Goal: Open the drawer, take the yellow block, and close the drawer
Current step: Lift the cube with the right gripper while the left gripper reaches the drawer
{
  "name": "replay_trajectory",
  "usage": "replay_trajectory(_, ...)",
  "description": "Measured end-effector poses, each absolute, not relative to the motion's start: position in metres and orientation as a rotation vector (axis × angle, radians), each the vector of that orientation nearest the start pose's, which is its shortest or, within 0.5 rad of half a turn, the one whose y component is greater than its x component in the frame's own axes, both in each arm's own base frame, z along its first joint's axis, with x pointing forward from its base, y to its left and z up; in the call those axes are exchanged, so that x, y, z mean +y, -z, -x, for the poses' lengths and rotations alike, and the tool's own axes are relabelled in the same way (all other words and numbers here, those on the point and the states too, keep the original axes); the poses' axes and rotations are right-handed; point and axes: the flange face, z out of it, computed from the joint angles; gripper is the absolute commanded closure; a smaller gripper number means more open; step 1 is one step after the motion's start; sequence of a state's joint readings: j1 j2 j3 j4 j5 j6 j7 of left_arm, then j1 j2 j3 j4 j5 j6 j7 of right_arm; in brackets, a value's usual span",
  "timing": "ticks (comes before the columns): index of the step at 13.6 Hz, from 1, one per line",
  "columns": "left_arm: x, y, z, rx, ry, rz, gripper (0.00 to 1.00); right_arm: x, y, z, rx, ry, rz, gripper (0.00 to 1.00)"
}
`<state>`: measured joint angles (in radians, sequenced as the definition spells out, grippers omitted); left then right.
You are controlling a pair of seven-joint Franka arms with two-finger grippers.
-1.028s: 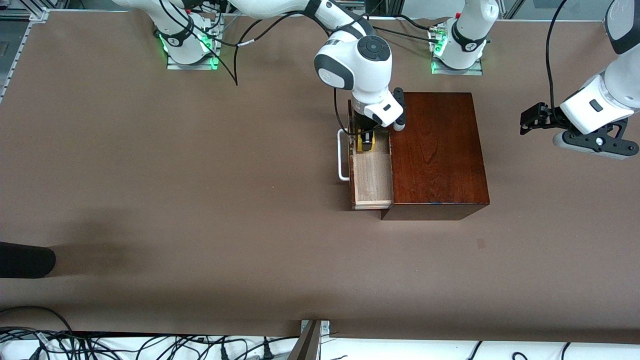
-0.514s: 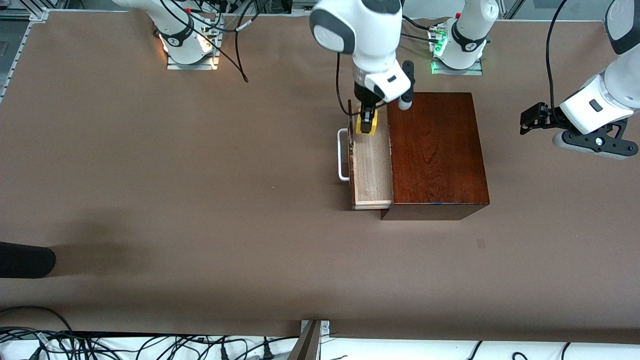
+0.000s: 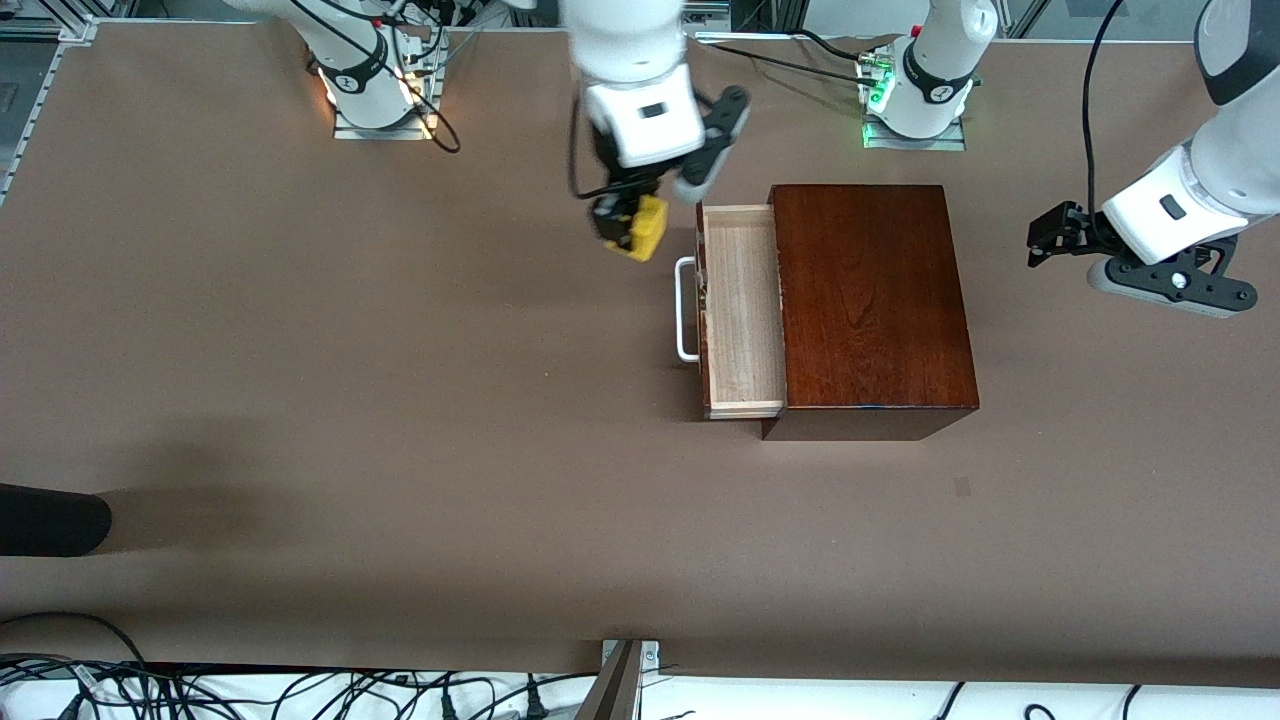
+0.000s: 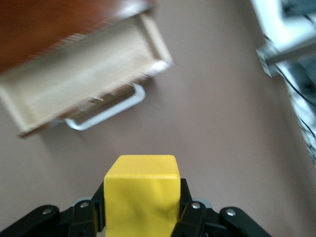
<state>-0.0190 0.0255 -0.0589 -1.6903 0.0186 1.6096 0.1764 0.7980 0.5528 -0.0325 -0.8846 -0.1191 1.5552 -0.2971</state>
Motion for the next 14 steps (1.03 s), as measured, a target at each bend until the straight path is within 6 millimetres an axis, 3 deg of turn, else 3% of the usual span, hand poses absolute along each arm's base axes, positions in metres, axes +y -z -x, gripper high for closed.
replay_trajectory(3, -0.072, -0.567, -0.556, 0.484, -0.134, 3.145, 0.0, 0.4, -0.62, -0.569, -1.408, 0.279, 2.962, 1.0)
replay_trajectory(7, -0.185, -0.576, -0.543, 0.801, -0.101, 3.098, 0.0, 0.297, -0.627, -0.614, -1.113, 0.179, 3.044, 1.0)
replay_trajectory(9, -0.218, -0.572, -0.547, 0.895, -0.098, 3.089, 0.0, 0.235, -0.619, -0.63, -0.954, 0.103, 3.05, 1.0)
replay_trajectory(10, -0.228, -0.563, -0.553, 0.924, -0.118, 3.09, 0.0, 0.206, -0.609, -0.634, -0.882, 0.048, 3.053, 1.0)
replay_trajectory(12, -0.251, -0.524, -0.565, 0.996, -0.222, 3.082, 0.0, 0.147, -0.583, -0.635, -0.745, -0.034, 3.066, 1.0)
replay_trajectory(14, -0.286, -0.492, -0.558, 1.127, -0.345, 3.035, 0.0, 0.093, -0.548, -0.629, -0.619, -0.09, 3.069, 1.0)
